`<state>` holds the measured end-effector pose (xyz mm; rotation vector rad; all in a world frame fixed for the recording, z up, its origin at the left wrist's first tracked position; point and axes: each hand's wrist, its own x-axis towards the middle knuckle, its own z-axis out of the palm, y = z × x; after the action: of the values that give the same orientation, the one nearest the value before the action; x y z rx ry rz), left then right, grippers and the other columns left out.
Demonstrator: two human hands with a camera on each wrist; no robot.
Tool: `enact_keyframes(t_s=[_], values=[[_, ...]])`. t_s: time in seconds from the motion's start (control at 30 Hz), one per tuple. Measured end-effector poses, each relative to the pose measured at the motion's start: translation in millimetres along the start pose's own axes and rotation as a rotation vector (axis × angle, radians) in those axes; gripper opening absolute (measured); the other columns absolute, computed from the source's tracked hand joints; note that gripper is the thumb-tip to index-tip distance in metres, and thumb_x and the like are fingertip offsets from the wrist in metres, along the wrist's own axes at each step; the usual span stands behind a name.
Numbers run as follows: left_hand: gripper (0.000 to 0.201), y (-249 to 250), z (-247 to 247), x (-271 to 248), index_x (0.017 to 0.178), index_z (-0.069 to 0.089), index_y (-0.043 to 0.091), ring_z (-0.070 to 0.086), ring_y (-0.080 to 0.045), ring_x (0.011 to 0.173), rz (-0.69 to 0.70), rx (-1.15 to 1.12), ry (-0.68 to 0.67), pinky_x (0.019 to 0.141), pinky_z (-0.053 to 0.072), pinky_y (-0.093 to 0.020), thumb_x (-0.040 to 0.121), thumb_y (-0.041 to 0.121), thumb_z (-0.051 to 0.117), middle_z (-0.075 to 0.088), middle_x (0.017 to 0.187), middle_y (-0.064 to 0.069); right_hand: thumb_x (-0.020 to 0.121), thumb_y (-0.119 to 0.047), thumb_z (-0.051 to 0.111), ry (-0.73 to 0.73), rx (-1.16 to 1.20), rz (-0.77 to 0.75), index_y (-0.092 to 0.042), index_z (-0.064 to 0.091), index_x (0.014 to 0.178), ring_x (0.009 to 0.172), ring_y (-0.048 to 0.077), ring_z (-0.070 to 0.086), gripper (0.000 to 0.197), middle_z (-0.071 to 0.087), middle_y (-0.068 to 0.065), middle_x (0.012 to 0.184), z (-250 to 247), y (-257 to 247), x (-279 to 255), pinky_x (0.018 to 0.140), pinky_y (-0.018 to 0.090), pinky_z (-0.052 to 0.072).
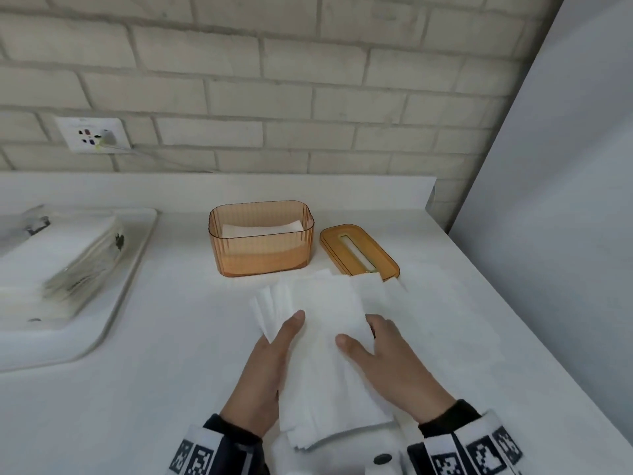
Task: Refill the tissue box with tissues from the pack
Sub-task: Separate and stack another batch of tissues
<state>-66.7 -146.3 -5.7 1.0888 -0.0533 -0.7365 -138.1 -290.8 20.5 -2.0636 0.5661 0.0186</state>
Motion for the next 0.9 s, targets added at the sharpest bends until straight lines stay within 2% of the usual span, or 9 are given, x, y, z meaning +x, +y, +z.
enact_keyframes(t_s=[0.07,0.17,0.33,0.47,0.53,0.6,0.67,0.8,0.9], values=[[0.042,3,-1,-2,0.124,0.060,0.012,0.068,-0.027,0.104,0.011,0.021,-0.019,0.091,0.051,-0.042,0.088,0.034,0.058,0.071,0.113,-0.009,0.091,-0.052,0.042,-0.042,-0.021,0.033,-0.028,0.035,0.131,0.117,0.006,0.043,0.048,0.041,-0.010,0.126,-3,-5,4,0.090,0.017,0.034],[0.044,4,-2,-3,0.124,0.060,0.013,0.066,-0.027,0.109,-0.023,0.098,-0.091,0.098,0.048,-0.044,0.087,0.037,0.064,0.069,0.117,-0.009,0.094,-0.049,0.039,-0.171,0.130,0.001,-0.033,0.044,0.118,0.101,-0.008,0.051,0.030,0.053,-0.023,0.111,-1,-16,8,0.077,0.010,0.040],[0.035,10,-4,-1,0.122,0.059,0.017,0.067,-0.021,0.107,-0.052,0.136,-0.133,0.094,0.052,-0.038,0.089,0.028,0.063,0.071,0.115,-0.003,0.098,-0.034,0.039,-0.161,0.156,-0.164,-0.028,0.034,0.135,0.113,0.002,0.051,0.038,0.052,-0.014,0.126,0,-26,24,0.088,0.014,0.042],[0.047,12,-13,3,0.126,0.056,0.016,0.066,-0.023,0.108,-0.050,0.133,-0.127,0.092,0.053,-0.038,0.082,0.028,0.067,0.070,0.117,-0.005,0.098,-0.028,0.042,-0.253,0.021,-0.254,-0.031,0.027,0.140,0.120,0.005,0.047,0.045,0.047,-0.014,0.133,3,-27,31,0.100,0.022,0.040],[0.039,12,-13,5,0.127,0.055,0.015,0.066,-0.022,0.108,-0.008,0.093,-0.091,0.090,0.054,-0.038,0.090,0.026,0.063,0.070,0.117,-0.004,0.095,-0.030,0.048,-0.193,0.001,-0.272,-0.033,0.026,0.141,0.117,0.007,0.050,0.051,0.049,-0.012,0.130,2,-27,35,0.097,0.024,0.042],[0.037,16,-15,7,0.128,0.055,0.012,0.066,-0.023,0.108,0.042,-0.052,-0.023,0.091,0.053,-0.040,0.093,0.022,0.055,0.069,0.118,-0.006,0.089,-0.037,0.057,-0.072,0.061,-0.212,-0.034,0.028,0.139,0.107,0.007,0.055,0.058,0.054,-0.011,0.121,-7,-22,40,0.088,0.023,0.046],[0.034,22,-17,10,0.126,0.056,0.011,0.068,-0.023,0.105,0.076,-0.254,0.062,0.088,0.052,-0.040,0.094,0.020,0.054,0.070,0.116,-0.007,0.080,-0.043,0.065,-0.027,0.226,-0.072,-0.027,0.035,0.136,0.099,0.011,0.063,0.065,0.063,-0.007,0.112,-14,-9,44,0.090,0.031,0.050],[0.038,26,-14,14,0.131,0.052,0.011,0.065,-0.024,0.110,0.125,-0.410,0.102,0.087,0.055,-0.041,0.096,0.023,0.051,0.067,0.121,-0.007,0.074,-0.046,0.073,-0.356,0.714,0.147,-0.009,0.055,0.124,0.095,0.027,0.067,0.064,0.069,0.012,0.109,-1,5,42,0.088,0.044,0.051],[0.043,20,-12,16,0.135,0.048,0.011,0.063,-0.027,0.114,0.117,-0.374,0.055,0.090,0.054,-0.044,0.095,0.028,0.049,0.064,0.126,-0.011,0.081,-0.025,0.060,-0.380,0.867,0.137,-0.008,0.056,0.123,0.095,0.026,0.066,0.045,0.068,0.013,0.114,9,2,47,0.078,0.038,0.057]])
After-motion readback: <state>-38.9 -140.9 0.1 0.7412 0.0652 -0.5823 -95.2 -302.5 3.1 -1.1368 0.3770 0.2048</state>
